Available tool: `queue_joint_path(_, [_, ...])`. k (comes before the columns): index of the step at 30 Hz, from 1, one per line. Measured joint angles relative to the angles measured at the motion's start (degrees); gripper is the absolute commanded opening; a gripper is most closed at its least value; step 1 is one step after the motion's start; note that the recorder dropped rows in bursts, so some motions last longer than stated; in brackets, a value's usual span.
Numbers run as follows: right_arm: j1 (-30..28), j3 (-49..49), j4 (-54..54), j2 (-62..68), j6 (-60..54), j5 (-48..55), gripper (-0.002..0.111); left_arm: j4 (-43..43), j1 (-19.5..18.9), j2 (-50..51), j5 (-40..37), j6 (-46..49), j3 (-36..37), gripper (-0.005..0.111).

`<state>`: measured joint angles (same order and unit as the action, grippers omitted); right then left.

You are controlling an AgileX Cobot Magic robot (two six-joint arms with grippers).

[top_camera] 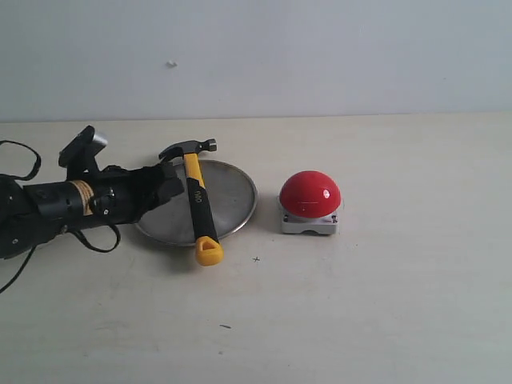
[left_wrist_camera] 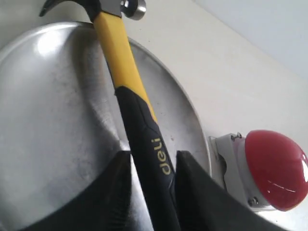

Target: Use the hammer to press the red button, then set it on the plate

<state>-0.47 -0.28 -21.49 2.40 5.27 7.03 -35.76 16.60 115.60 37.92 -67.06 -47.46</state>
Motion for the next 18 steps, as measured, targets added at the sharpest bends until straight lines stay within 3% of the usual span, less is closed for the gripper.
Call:
queue_joint_path(2, [0.00, 0.00, 0.00, 0.00, 0.00, 0.00, 0.000, 0.00, -0.39, -1.20, 0.00, 0.57, 1.57, 0.000])
queue_joint_path(10, [0.00, 0.00, 0.00, 0.00, 0.00, 0.00, 0.000, 2.98, -0.52, -11.04, 0.00, 11.30, 9.30, 0.000])
queue_joint_path(16, [0.00, 0.00, 0.00, 0.00, 0.00, 0.00, 0.000, 17.96, -0.52, -25.66, 0.00, 28.79, 18.91, 0.000])
queue_joint_path(18, [0.00, 0.00, 0.00, 0.00, 0.00, 0.00, 0.000, 27.76, -0.52, -34.51, -0.13, 38.27, 25.25, 0.000])
